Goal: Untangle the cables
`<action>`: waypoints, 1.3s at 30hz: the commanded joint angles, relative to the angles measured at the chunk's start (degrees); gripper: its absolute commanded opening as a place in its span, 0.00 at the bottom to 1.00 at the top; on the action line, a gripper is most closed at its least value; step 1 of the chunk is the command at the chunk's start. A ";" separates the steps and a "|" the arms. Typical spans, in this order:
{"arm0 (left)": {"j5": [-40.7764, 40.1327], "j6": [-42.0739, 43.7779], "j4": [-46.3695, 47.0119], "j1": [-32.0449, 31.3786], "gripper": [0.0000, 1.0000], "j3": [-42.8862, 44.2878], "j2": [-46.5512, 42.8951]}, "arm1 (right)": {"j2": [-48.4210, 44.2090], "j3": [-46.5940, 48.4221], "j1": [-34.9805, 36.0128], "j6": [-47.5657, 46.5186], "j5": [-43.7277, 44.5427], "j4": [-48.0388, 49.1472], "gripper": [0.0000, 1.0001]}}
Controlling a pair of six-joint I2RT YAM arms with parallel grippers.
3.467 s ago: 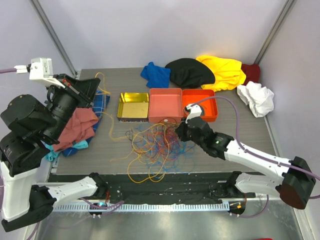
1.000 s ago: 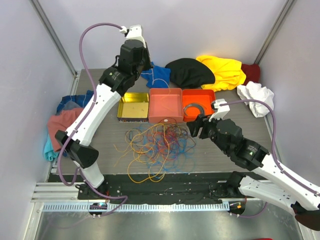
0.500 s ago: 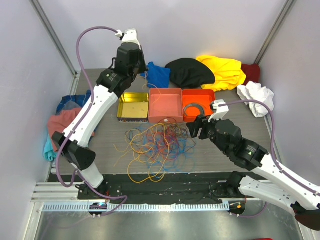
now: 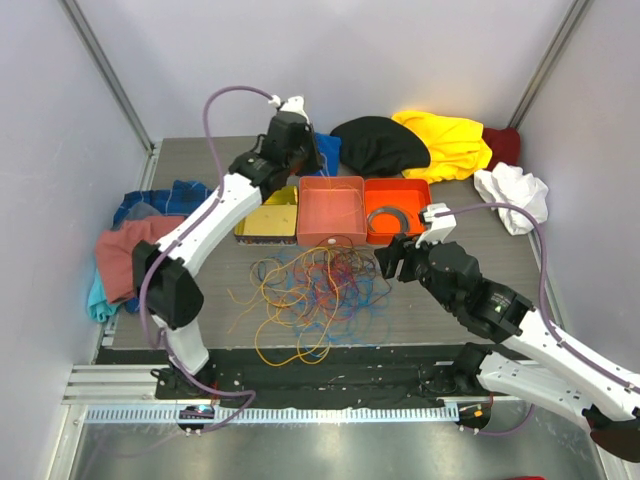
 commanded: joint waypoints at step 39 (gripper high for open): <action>-6.52 3.84 0.47 -0.34 0.84 -13.55 -6.36 | 3.28 -0.26 0.25 0.09 2.60 2.62 0.66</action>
